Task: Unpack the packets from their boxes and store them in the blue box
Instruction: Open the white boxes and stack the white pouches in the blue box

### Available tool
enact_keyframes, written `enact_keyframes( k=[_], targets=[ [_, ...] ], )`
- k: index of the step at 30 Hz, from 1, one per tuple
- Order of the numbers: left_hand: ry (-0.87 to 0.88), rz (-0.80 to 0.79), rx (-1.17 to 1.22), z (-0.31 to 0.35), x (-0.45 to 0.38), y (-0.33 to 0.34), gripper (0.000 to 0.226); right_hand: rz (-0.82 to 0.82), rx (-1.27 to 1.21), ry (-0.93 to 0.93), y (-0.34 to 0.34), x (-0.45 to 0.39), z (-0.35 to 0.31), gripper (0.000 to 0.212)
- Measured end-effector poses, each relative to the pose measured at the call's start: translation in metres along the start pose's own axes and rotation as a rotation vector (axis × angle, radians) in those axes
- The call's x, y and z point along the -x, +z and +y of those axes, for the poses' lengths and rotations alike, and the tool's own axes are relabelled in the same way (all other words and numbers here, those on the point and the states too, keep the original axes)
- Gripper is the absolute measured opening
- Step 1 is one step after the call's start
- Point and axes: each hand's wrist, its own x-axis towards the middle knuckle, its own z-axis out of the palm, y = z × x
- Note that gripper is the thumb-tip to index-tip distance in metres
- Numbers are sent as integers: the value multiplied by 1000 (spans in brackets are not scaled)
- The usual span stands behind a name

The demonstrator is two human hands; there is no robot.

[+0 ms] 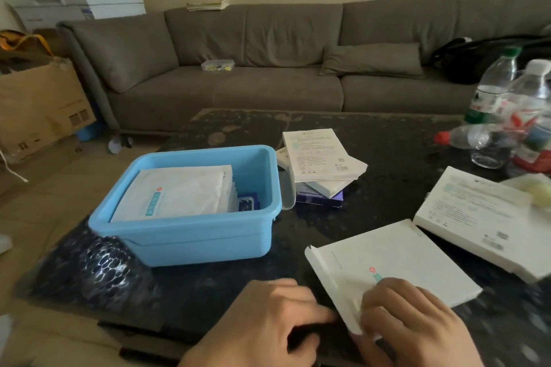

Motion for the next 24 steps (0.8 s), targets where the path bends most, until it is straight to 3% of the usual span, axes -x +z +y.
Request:
enact_keyframes(
  k=[4,7,11,15,18,24],
  targets=[
    [100,114,100,6,-4,8,42,112,-49,64,-2,3,0,22],
    [181,197,37,9,-11,20,50,215,-73,116,-7,2,-2,19],
    [220,199,-92,7,-22,33,36,317,-94,131,-9,4,-7,23],
    [236,225,-250,4,-25,41,27,300,-83,119,-9,6,-7,27],
    [292,418,-226,8,-24,42,10,307,-83,121,-11,6,-7,28],
    [280,638,-282,15,-12,33,19,370,-77,156,-12,5,-11,27]
  ],
)
